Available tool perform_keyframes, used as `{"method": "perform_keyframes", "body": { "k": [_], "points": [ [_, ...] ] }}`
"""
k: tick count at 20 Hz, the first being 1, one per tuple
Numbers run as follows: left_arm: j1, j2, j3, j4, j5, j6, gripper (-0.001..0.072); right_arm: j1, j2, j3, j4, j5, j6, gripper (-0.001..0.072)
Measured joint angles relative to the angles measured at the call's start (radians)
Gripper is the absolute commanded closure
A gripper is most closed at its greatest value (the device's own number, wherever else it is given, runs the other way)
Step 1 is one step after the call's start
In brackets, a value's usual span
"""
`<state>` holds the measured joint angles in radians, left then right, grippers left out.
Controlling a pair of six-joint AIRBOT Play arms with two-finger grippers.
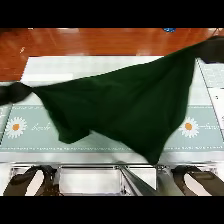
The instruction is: Fold the shirts.
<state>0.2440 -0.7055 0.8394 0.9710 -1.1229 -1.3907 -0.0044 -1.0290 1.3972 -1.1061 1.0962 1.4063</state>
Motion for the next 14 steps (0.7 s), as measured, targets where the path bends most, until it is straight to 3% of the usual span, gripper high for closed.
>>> {"method": "perform_keyframes", "body": {
  "k": [5,6,7,8,11,14],
  "points": [
    [-0.043,-0.146,-0.206,-0.006,0.413,0.033,0.0693,-0.002,-0.379,0.11,0.211,-0.095,-0.031,0.0677],
    [-0.045,-0.18,-0.206,-0.007,0.459,0.035,0.0665,-0.006,-0.439,0.141,0.257,-0.103,-0.028,0.0514],
    [-0.047,-0.211,-0.199,-0.007,0.486,0.037,0.0414,-0.014,-0.484,0.164,0.297,-0.105,-0.023,0.0287],
    [-0.048,-0.238,-0.186,-0.007,0.5,0.04,0.021,-0.025,-0.523,0.185,0.338,-0.106,-0.013,0.0304],
    [-0.033,-0.293,-0.114,0.048,0.491,0.041,0.0202,-0.092,-0.563,0.222,0.425,-0.049,0.002,0.0305],
    [0.064,-0.312,-0.047,0.16,0.437,-0.013,0.0206,-0.215,-0.519,0.22,0.379,0.098,-0.005,0.0305]
  ]
}}
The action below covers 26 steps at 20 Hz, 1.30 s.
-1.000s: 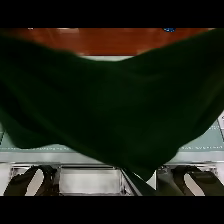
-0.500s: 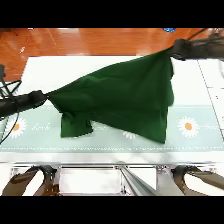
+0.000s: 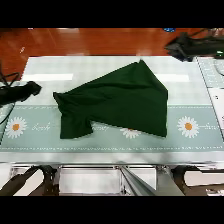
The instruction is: Fold the shirts.
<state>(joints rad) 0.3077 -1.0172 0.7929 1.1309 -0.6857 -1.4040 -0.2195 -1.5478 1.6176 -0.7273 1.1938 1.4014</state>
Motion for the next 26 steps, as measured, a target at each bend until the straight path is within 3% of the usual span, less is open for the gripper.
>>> {"method": "perform_keyframes", "body": {
  "k": [3,8,10,15,20,21,23,26],
  "points": [
    [0.142,-0.037,-0.001,-0.039,-0.101,-0.019,0.0206,-0.137,0.134,-0.163,-0.144,0.072,-0.023,0.0305],
    [0.242,-0.243,-0.035,-0.386,-0.33,0.21,0.0204,-0.347,0.354,-0.655,-0.066,0.003,-0.158,0.0306],
    [0.237,-0.332,-0.036,-0.467,-0.381,0.26,0.0225,-0.399,0.397,-0.798,-0.011,-0.004,-0.214,0.0306],
    [0.181,-0.449,-0.005,-0.582,-0.428,0.341,0.0222,-0.446,0.437,-0.952,0.043,-0.002,-0.285,0.0306],
    [0.111,-0.476,0.037,-0.608,-0.44,0.366,0.0236,-0.455,0.444,-0.983,0.055,-0.003,-0.302,0.0306],
    [0.097,-0.478,0.042,-0.599,-0.439,0.367,0.027,-0.456,0.445,-0.985,0.056,-0.002,-0.303,0.0306],
    [0.074,-0.48,0.048,-0.555,-0.443,0.361,0.0689,-0.457,0.446,-0.988,0.058,-0.005,-0.305,0.0306],
    [0.057,-0.481,0.053,-0.488,-0.451,0.334,0.0693,-0.457,0.446,-0.989,0.057,-0.006,-0.306,0.0306]
  ]
}}
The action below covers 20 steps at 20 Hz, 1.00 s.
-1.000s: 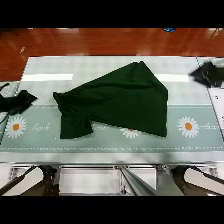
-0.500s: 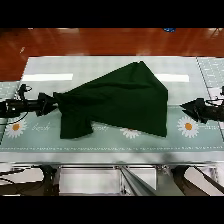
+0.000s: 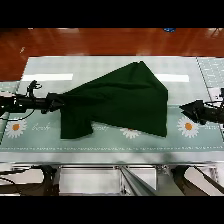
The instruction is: Fold the shirts.
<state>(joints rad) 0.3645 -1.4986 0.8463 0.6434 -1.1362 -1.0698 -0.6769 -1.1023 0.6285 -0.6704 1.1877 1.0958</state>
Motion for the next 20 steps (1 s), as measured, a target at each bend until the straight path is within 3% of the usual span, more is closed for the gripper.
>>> {"method": "perform_keyframes", "body": {
  "k": [13,18,19,20],
  "points": [
    [-0.009,0.0,0.03,0.052,-0.054,-0.025,0.0693,0.085,-0.014,-0.114,-0.276,0.109,0.153,0.0306],
    [-0.009,0.0,0.03,0.054,-0.071,-0.025,0.0693,0.219,-0.111,-0.117,-0.254,0.078,0.161,0.0307],
    [-0.009,0.0,0.03,0.056,-0.076,-0.024,0.0693,0.243,-0.129,-0.114,-0.236,0.068,0.16,0.0365],
    [-0.009,0.0,0.03,0.056,-0.083,-0.024,0.0693,0.265,-0.143,-0.108,-0.216,0.051,0.156,0.0594]
  ]
}}
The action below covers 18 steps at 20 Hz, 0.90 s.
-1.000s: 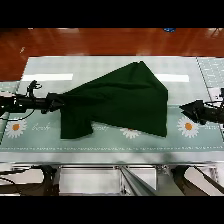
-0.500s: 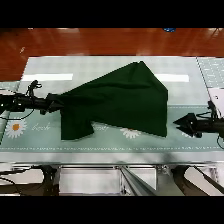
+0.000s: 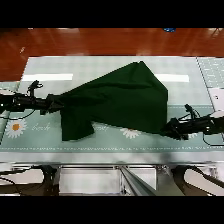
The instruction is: Fold the shirts.
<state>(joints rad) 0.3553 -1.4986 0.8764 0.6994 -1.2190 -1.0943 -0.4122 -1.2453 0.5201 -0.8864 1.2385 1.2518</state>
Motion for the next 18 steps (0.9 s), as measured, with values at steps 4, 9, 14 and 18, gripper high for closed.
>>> {"method": "perform_keyframes", "body": {
  "k": [4,9,14,18],
  "points": [
    [0.0,0.005,0.006,0.002,-0.032,0.002,0.0693,0.061,-0.034,0.087,0.146,-0.017,-0.118,0.0689],
    [0.015,0.085,0.158,-0.093,-0.095,0.019,0.0694,0.079,0.005,0.459,0.214,0.081,-0.14,0.0689],
    [0.012,0.239,0.494,-0.272,-0.008,0.039,0.0694,0.084,0.04,1.127,0.168,0.072,-0.074,0.0689],
    [0.021,0.391,0.747,-0.319,0.126,0.044,0.0694,0.084,0.09,1.5,0.133,0.013,-0.027,0.0689]
  ]
}}
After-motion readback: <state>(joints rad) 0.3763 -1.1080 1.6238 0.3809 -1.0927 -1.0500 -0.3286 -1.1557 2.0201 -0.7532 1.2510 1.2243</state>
